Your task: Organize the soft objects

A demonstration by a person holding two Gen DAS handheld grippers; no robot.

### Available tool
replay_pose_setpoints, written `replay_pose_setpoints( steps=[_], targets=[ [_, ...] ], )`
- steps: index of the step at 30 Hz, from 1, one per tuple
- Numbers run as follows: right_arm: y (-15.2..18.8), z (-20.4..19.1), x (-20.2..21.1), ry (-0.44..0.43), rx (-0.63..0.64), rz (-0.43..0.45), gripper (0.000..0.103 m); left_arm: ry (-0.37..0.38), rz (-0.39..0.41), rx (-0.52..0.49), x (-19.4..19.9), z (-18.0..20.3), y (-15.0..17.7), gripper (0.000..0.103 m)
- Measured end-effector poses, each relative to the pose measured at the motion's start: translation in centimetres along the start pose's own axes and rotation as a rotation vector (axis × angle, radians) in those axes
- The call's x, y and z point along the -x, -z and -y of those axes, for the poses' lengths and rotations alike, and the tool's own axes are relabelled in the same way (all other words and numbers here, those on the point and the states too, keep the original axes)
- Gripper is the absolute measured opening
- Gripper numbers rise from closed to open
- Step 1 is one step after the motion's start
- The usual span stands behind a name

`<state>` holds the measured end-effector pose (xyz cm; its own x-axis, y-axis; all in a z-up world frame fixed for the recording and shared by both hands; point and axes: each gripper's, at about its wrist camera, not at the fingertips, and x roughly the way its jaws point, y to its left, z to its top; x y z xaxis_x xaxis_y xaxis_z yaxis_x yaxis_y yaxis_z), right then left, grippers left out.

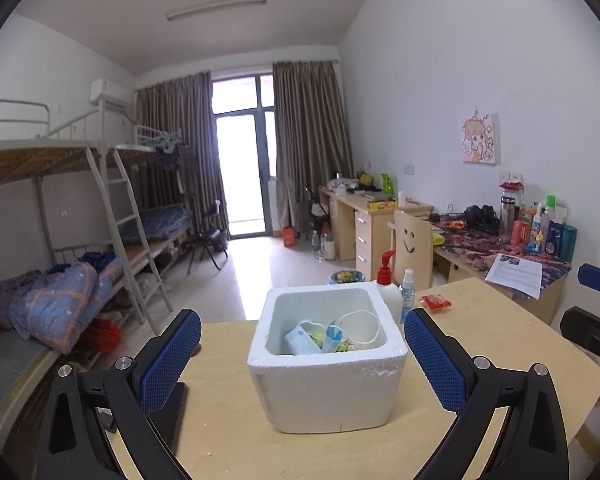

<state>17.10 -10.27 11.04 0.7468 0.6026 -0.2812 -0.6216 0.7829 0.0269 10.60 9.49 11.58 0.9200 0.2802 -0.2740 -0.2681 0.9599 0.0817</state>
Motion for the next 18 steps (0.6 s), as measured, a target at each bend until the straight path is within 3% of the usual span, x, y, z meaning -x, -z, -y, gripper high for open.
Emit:
replay_pose_setpoints(
  steps=[18],
  targets=[
    [1.5, -1.9, 5.7, -0.006, 0.016, 0.097, 0.102, 0.010, 0.123, 0.015, 7.5, 0.2, 1.9, 0.102]
  ],
)
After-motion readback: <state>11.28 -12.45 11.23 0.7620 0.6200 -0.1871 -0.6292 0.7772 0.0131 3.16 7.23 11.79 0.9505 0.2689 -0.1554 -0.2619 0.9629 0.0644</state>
